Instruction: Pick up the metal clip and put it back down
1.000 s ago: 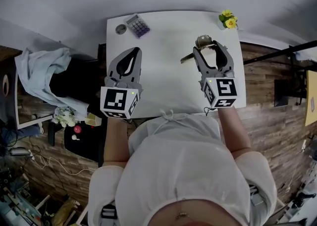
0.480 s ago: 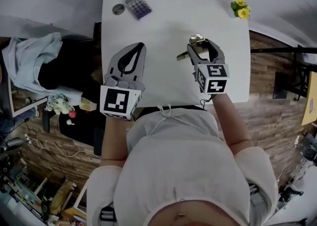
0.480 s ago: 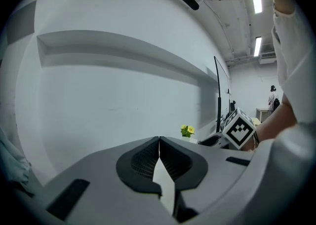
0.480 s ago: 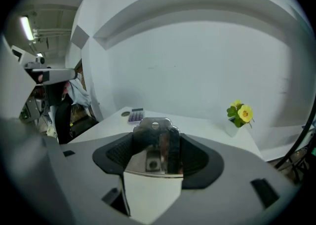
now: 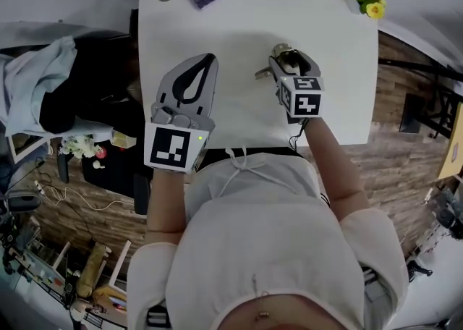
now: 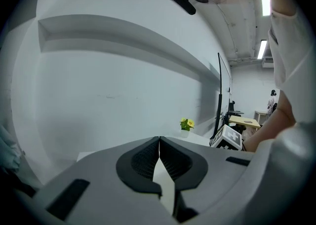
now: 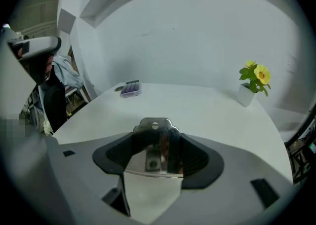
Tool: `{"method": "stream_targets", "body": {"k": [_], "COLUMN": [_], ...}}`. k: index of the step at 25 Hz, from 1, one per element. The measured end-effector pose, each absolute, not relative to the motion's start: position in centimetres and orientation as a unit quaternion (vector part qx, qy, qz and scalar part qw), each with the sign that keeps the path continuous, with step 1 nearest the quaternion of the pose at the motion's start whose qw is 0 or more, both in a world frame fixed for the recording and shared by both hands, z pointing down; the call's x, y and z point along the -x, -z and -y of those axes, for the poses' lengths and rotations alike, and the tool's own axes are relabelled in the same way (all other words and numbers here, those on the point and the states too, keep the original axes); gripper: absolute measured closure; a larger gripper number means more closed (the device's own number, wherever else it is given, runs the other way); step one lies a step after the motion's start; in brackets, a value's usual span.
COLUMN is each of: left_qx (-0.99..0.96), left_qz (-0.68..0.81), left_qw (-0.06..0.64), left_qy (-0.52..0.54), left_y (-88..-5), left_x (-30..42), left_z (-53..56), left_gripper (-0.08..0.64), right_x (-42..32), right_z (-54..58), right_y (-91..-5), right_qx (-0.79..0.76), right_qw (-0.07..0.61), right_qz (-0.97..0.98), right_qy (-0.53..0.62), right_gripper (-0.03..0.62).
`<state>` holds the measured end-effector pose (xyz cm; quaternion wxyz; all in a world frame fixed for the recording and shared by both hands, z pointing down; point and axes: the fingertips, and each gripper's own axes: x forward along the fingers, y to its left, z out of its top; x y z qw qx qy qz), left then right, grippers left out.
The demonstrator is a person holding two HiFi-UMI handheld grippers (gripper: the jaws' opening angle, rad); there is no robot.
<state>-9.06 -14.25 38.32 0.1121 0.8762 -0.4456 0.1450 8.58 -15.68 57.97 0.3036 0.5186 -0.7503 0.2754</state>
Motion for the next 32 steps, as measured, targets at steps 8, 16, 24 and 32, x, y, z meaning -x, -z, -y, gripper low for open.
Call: {"method": "stream_targets", "body": {"k": [8,16,24,32], "left_qx": [-0.873,-0.867,-0.868,-0.875], "left_qz": [0.445,0.452,0.449,0.455], "left_qw": [0.129,0.139,0.136,0.106], "left_qy": [-0.149,-0.161,-0.163,-0.129], "left_y": [-40.0,-41.6,-41.2,-39.0], "left_x": [9.2,10.1,9.7,9.7], "left_z": [14.2,14.6,13.7,13.9], "left_gripper": [0.540,0.540,0.540,0.540], "right_x": [-9.6,-9.5,-9.8,-9.5], "right_z": [15.7,16.0,16.4,16.4], "right_y": [-61.2,-61.8,-60.6,-54.9], "right_qx": [-0.531,-0.537,-0.559,-0.557], "right_qw": [0.332,0.324,0.295,0.253], "right_qz": [0.722,0.717,0.724,0.762], "right_qy": [-0.293,-0.304,-0.277,-0.211], "right_gripper": [0.299,0.297,0.254,0.281]}}
